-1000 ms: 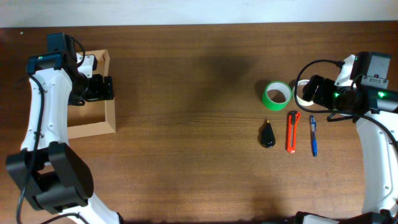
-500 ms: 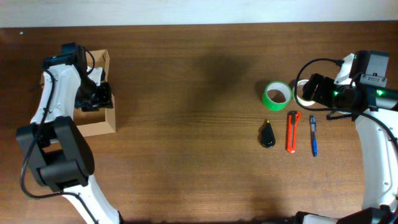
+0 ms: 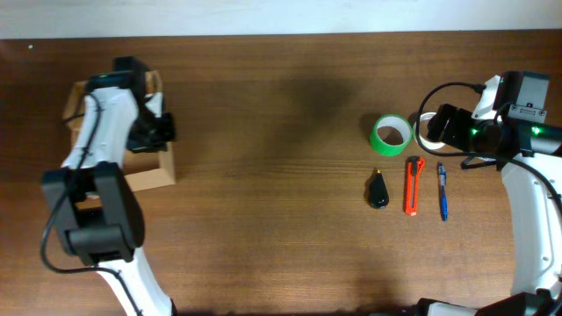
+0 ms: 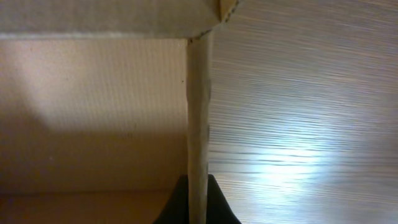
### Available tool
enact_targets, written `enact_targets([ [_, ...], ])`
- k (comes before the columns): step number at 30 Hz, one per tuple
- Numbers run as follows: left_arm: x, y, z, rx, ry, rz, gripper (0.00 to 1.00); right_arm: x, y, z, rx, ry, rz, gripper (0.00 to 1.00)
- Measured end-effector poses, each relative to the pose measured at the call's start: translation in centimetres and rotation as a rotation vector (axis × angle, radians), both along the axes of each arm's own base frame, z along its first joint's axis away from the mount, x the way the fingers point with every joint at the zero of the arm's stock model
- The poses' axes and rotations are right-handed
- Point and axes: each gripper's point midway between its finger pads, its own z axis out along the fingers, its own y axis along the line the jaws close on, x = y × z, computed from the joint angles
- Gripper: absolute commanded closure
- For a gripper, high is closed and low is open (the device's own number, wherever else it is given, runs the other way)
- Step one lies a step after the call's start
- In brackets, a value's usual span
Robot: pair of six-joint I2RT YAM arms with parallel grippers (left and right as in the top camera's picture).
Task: Pack container
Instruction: 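Reach the left gripper to the cardboard box's near wall and grasp it, then drag the cardboard box with the left gripper toward the table center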
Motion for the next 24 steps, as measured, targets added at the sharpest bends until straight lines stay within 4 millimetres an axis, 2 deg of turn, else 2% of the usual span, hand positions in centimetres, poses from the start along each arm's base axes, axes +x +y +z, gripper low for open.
enact_targets([
  [5, 1.0, -6.3, 1.1, -0.002, -0.03, -0.056, 0.98, 0.0, 0.0, 0.0, 0.0, 0.0, 0.001, 0.01],
  [8, 2.3, -10.4, 3.5, -0.018, -0.093, -0.099, 0.98, 0.0, 0.0, 0.0, 0.0, 0.001, 0.0, 0.01],
  [10, 3.2, -12.4, 5.4, -0.033, -0.144, -0.117, 0.98, -0.1, 0.0, 0.0, 0.001, 0.003, 0.0, 0.01],
  [14, 5.5, -15.7, 10.5, -0.077, -0.289, -0.127, 0.98, -0.1, 0.0, -0.1, 0.001, 0.007, 0.001, 0.01],
  [17, 6.5, -17.4, 13.6, -0.113, -0.375, -0.106, 0.98, -0.1, 0.0, -0.1, 0.001, 0.007, 0.0, 0.01],
  [20, 6.8, -19.0, 15.1, -0.16, -0.412, -0.076, 0.98, -0.1, 0.0, -0.1, 0.001, 0.007, 0.0, 0.01],
  [24, 6.4, -21.8, 15.7, -0.227, -0.419, -0.073, 0.98, -0.1, 0.0, -0.1, 0.002, 0.007, 0.0, 0.01],
])
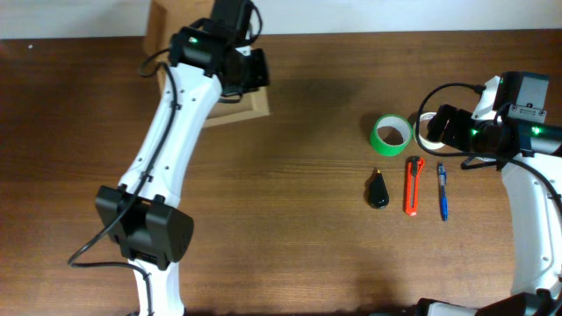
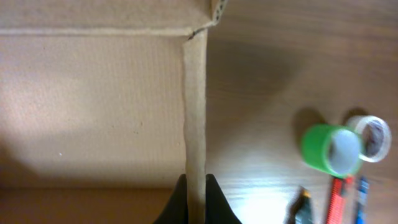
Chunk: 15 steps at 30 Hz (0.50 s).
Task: Pack container
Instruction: 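Drag the cardboard box with the left gripper toward the table center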
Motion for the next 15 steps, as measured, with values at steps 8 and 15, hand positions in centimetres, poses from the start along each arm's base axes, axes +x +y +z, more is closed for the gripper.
enact_targets([
  [8, -4.4, -9.6, -2.0, -0.019, 0.045, -0.21, 0.98, -0.5, 0.1, -0.3, 0.006, 0.023, 0.0, 0.01],
  [15, -8.3, -13.3, -3.1, 0.104, 0.038, -0.344, 0.98, -0.9, 0.2, -0.5, 0.01, 0.043, 0.0, 0.01],
])
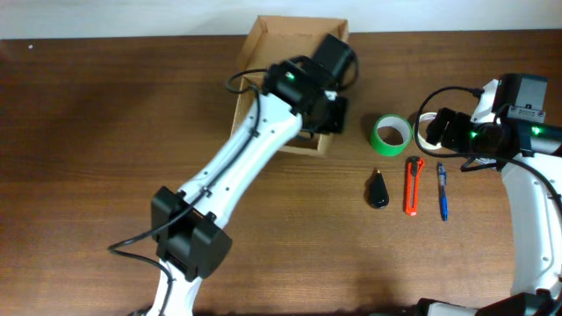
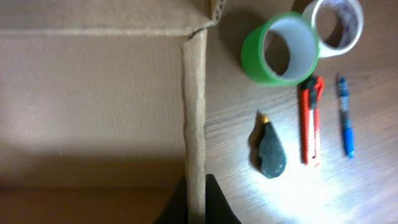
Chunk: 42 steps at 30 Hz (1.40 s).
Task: Pack container
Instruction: 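Drag the cardboard box with the left gripper toward the table center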
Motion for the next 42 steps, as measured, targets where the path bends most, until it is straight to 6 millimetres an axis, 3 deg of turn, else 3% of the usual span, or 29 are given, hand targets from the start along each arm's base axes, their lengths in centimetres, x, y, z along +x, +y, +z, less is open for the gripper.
enact_targets([
  [7, -2.0, -1.7, -0.8, 0.072, -0.022, -0.034, 0.98, -0.4, 0.3, -0.2, 0.012, 0.016, 0.004, 0.01],
  [17, -0.6, -3.5, -6.6, 0.119, 0.012, 0.062, 0.98, -0.7, 0.7, -0.3, 0.037, 0.03, 0.014, 0.01],
  [26, 1.2, -5.2, -7.1, 0.04, -0.023, 0.139, 0.98, -0.8, 1.0, -0.4, 0.048, 0.032, 0.019, 0.01],
  [32, 1.2, -5.2, -9.0, 0.062, 0.005, 0.152, 0.98, -1.0, 1.1, -0.4, 0.055, 0.041, 0.018, 0.01],
  [42, 0.7, -5.0, -9.8, 0.074, 0.038, 0.146, 0.98, -1.2, 1.1, -0.5, 0.057, 0.05, 0.017, 0.01],
])
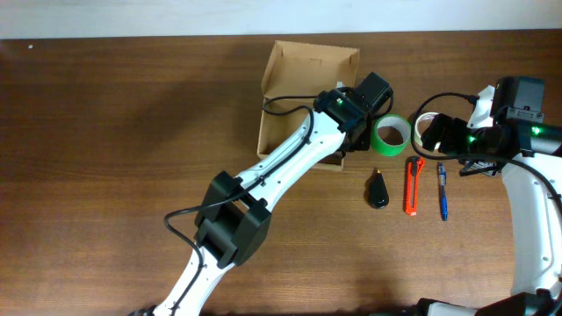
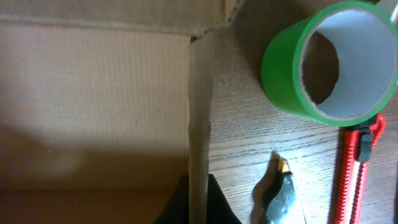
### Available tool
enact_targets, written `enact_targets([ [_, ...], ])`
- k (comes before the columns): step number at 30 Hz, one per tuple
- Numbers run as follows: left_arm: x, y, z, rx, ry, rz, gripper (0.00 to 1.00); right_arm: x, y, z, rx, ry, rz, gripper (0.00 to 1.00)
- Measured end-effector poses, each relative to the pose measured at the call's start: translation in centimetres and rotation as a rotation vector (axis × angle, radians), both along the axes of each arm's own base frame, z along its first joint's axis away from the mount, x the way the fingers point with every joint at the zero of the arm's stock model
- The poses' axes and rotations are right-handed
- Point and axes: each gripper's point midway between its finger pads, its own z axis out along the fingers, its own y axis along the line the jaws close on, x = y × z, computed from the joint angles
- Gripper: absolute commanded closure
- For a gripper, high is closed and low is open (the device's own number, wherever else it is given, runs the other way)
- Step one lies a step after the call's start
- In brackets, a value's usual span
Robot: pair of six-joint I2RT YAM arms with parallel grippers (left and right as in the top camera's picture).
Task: Pack container
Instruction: 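Drag the cardboard box with the left gripper toward the table center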
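An open, empty cardboard box [image 1: 301,98] lies at the back middle of the table. My left gripper [image 1: 349,137] is shut on its right wall [image 2: 199,118], one dark finger [image 2: 181,208] on each side. Just right of that wall is a green tape roll [image 1: 389,133] [image 2: 328,61]. A clear tape roll [image 1: 426,132] lies beside it, with my right gripper [image 1: 439,133] at it; its jaws cannot be made out. In front lie a black tool [image 1: 378,190] [image 2: 278,196], an orange utility knife [image 1: 413,184] [image 2: 352,171] and a blue pen [image 1: 442,190].
The left arm stretches diagonally from the front middle up to the box. The right arm with its cable stands along the right edge. The table's back edge runs just behind the box.
The box, held by my left gripper, has shifted a little further right and now sits close against the green tape roll. The right arm has shifted slightly at the clear tape.
My left gripper was shut on the box's wall at the far left of the table. Then the box was at the back left of centre, then at the back middle, and now it is beside the tape rolls and tools.
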Motion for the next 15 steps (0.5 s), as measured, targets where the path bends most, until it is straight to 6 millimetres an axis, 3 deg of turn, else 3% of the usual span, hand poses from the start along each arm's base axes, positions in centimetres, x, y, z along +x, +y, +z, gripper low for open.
enact_targets([
  [5, -0.5, 0.3, -1.5, 0.03, 0.037, -0.007, 0.97, 0.0, 0.0, 0.0, 0.0, 0.001, 0.0, 0.01],
  [8, -0.4, 0.3, -1.6, 0.033, 0.036, -0.014, 0.89, 0.0, 0.0, 0.0, 0.0, 0.001, 0.0, 0.01],
  [11, -0.5, 0.2, -1.8, 0.032, 0.041, -0.025, 0.71, 0.0, 0.0, 0.0, 0.0, 0.0, 0.0, 0.01],
  [13, -0.5, 0.1, -2.2, 0.033, 0.043, -0.031, 0.5, 0.0, 0.0, 0.0, 0.0, 0.0, 0.0, 0.01],
  [15, -0.4, 0.0, -2.5, 0.037, 0.045, -0.036, 0.45, 0.0, 0.0, 0.0, 0.0, 0.0, 0.0, 0.01],
])
